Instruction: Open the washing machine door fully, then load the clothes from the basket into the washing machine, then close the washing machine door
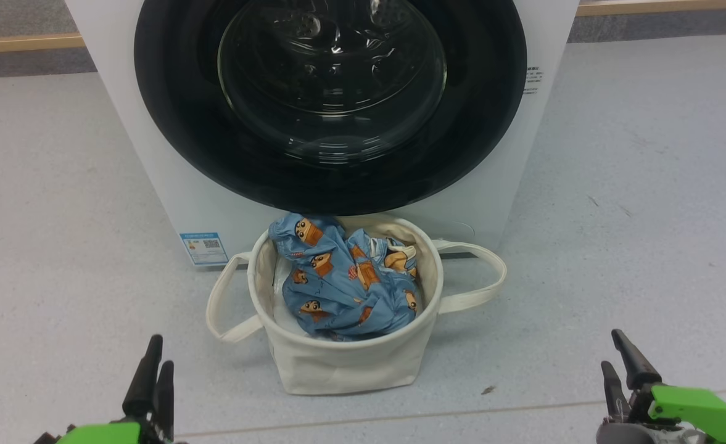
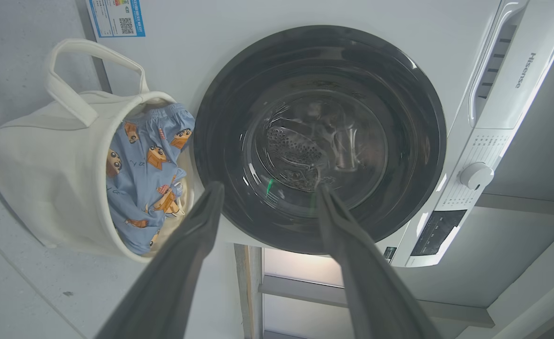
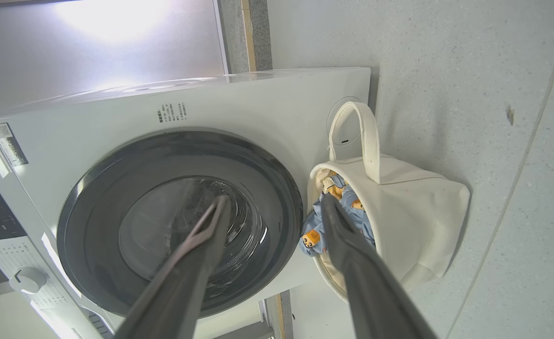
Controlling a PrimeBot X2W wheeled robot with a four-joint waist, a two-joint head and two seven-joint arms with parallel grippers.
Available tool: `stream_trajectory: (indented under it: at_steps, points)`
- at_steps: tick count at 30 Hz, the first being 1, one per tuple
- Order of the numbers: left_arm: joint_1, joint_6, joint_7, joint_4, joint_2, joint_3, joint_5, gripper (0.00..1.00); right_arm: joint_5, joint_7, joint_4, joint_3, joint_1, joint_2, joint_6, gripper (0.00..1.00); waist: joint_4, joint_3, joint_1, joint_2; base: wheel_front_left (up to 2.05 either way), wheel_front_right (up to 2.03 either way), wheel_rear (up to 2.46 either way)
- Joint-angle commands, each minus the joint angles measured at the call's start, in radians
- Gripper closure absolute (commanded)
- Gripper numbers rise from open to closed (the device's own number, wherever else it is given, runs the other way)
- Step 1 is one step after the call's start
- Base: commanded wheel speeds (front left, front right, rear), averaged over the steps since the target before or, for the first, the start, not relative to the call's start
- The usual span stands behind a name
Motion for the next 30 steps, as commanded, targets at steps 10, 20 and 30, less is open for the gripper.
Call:
stream_trajectory:
  at_steps: [10, 20, 30]
  points:
    - [-0.095, -0.006, -0.022, -0.04, 0.037, -0.007, 0.034, 0.0, 0.041, -0.021, 0.004, -0.007, -0.112, -0.01, 0.0, 0.0, 0.011, -0.003, -0.0001, 0.0, 0.0, 0.0, 0.0]
    - [-0.129, -0.004, -0.065, -0.044, 0.075, -0.059, 0.145, 0.0, -0.062, -0.049, 0.003, 0.068, -0.156, -0.031, 0.0, 0.0, 0.021, -0.007, -0.0001, 0.0, 0.0, 0.0, 0.0]
    - [-0.155, -0.003, -0.123, -0.029, 0.126, -0.143, 0.323, 0.0, -0.349, -0.071, -0.028, 0.13, -0.189, -0.056, 0.0, 0.0, 0.029, -0.009, -0.0001, 0.0, 0.0, 0.0, 0.0]
